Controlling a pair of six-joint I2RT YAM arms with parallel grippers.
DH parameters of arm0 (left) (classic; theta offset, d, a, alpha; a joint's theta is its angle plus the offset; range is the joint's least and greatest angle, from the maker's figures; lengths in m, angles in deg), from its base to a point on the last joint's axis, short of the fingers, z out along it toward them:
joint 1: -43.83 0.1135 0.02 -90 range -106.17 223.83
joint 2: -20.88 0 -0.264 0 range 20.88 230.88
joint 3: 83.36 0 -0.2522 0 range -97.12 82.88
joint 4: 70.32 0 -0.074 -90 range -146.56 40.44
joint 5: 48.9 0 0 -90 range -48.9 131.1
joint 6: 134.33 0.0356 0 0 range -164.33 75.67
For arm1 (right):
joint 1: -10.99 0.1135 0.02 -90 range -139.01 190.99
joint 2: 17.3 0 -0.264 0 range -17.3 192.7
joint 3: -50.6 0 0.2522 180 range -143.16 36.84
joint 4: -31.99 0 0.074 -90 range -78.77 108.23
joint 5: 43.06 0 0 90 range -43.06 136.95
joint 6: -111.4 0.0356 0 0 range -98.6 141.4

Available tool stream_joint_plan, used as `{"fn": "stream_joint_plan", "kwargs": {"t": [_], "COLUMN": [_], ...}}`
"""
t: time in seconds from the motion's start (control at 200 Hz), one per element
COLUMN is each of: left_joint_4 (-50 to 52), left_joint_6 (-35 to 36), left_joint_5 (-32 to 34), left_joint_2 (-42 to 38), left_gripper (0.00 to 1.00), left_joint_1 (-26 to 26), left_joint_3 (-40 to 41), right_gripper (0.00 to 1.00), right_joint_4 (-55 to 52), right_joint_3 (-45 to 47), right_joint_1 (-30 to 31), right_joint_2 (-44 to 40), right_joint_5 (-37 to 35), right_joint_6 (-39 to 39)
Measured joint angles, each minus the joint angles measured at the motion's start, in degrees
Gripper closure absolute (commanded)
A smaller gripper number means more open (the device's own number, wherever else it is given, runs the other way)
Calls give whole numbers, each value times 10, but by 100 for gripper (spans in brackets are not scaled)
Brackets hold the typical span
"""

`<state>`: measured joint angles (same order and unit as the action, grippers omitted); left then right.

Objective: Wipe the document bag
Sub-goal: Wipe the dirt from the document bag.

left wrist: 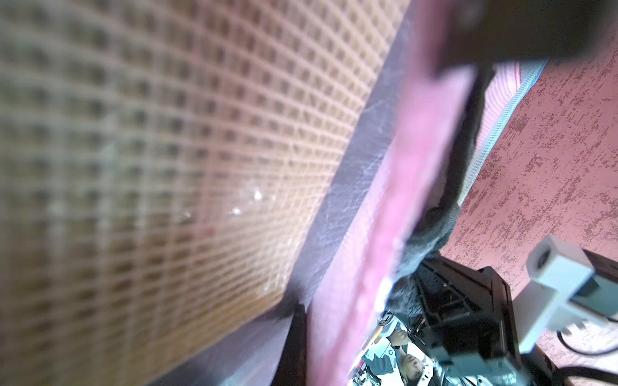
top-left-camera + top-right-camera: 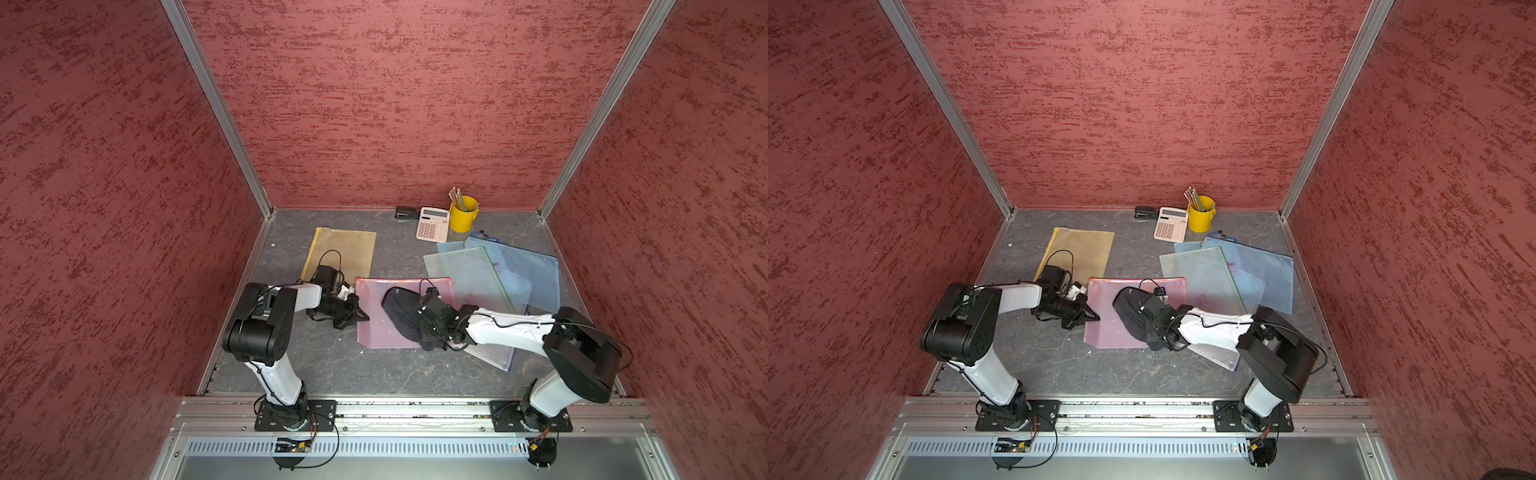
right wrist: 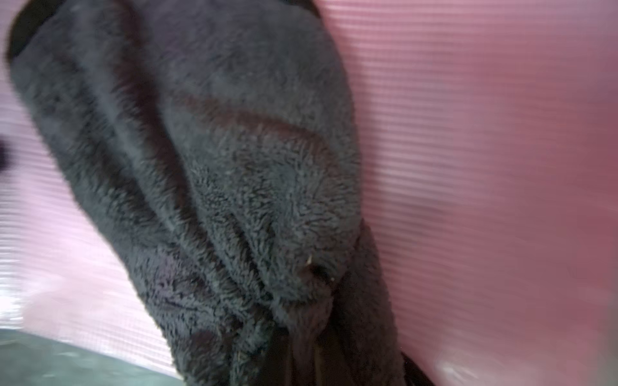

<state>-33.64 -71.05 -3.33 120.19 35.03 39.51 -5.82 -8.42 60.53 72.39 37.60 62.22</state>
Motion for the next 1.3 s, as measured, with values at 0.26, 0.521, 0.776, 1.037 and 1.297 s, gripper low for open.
{"fn": "stream_joint_plan", "kwargs": {"t": [0.26,0.521,0.776,1.037,1.297], "left_joint_4": [2,3,1,3,10], "left_joint_6": [0,-4,-5,-4,-4], "left_joint_5": [30,46,47,46,56], "left_joint_2": [-22,-33,-37,-36,-37], "left_gripper": [100,100,100,100,100], "left_joint_1": [-12,-18,-21,-23,-31], "left_joint_3": [10,14,18,18,13], "right_gripper": [100,100,100,100,100], "right_joint_4": [-96,68,146,44,-26], "right_joint_3": [-131,-230,-28,79,-115], "right_joint_1": [49,122,59,-77,-61], "right_joint_2": [59,182,69,-76,12], "right_joint_5": [-29,61,97,54,5], "right_joint_6": [-8,-31,56,103,36]}}
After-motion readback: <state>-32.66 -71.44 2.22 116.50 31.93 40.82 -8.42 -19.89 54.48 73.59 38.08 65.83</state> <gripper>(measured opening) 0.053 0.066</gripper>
